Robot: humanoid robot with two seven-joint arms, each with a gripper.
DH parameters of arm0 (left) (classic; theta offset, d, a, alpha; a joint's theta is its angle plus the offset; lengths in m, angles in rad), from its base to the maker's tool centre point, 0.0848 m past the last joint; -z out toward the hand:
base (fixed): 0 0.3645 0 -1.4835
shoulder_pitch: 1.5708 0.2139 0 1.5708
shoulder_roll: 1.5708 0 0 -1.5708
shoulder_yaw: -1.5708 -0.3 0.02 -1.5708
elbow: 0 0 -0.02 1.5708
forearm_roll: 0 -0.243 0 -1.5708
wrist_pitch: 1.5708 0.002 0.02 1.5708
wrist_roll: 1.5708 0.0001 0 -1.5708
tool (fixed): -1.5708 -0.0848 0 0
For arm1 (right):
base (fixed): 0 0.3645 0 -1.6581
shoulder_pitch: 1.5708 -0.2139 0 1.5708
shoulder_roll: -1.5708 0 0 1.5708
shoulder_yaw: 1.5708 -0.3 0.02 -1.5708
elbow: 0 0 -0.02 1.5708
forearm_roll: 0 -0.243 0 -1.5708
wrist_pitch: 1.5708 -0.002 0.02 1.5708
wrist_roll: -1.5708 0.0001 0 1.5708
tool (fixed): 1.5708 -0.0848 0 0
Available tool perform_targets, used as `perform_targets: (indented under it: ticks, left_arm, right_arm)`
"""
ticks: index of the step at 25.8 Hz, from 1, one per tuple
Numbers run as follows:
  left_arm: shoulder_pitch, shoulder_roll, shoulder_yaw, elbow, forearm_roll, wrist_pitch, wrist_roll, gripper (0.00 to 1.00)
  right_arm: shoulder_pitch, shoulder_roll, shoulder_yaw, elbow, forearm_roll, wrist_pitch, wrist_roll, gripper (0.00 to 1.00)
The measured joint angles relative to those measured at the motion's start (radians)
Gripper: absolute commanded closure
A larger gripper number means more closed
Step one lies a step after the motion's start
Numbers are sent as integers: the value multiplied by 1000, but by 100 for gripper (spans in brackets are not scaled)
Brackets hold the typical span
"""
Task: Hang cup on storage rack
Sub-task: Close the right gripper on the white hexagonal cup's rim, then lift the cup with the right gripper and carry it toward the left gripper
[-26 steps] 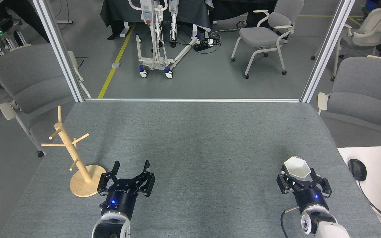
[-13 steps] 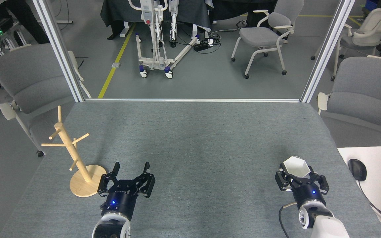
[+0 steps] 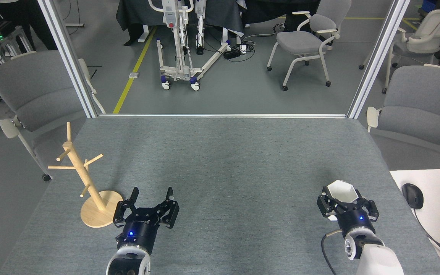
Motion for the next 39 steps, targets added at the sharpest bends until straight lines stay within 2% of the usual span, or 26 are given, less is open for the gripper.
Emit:
perform_targets:
  ticks: [3,5,6,8,9,12,14,25,28,30,34,39]
  left_arm:
    - [-2,0,0,3,0,-1,0,1]
    - [-3,-1,0,2,0,-1,0,1]
    - [-3,-2,0,2,0,-1,0,1]
    - [-4,-6,0,0,0,-1,0,1]
    - [-4,-8,0,-1,0,-1,0,1]
    - [-4,-11,0,-2,0,-1,0,1]
    - [-4,-11,0,-3,0,-1,0,1]
    - [1,-2,0,-5,0,2,0,1]
    - [1,-1,0,-8,0,2,0,1]
    - [0,-1,0,-11,0,-2,-1,1]
    - [-1,3,0,-30,-1,-11,-5,1]
    - [10,22,-22,-108,-10,-63,-1,1]
  right_arm:
    - [0,0,0,3,0,0,1,4]
    - [0,0,0,5,0,0,3,14]
    - [0,0,0,5,0,0,3,22]
    - [0,0,1,6,0,0,3,49]
    - [0,0,1,6,1,0,3,54]
    - [1,-1,1,6,14,0,2,55]
    - [1,-1,1,5,21,0,0,64]
    - [-14,-8,-4,-16,20,-11,-4,64]
    - [-51,-30,-7,-55,18,-11,64,63]
    - [-79,-42,-9,-100,16,-6,148,63]
    - [-105,-51,-11,-253,15,-1,309,62]
    - [-103,-39,-14,-535,7,0,516,60]
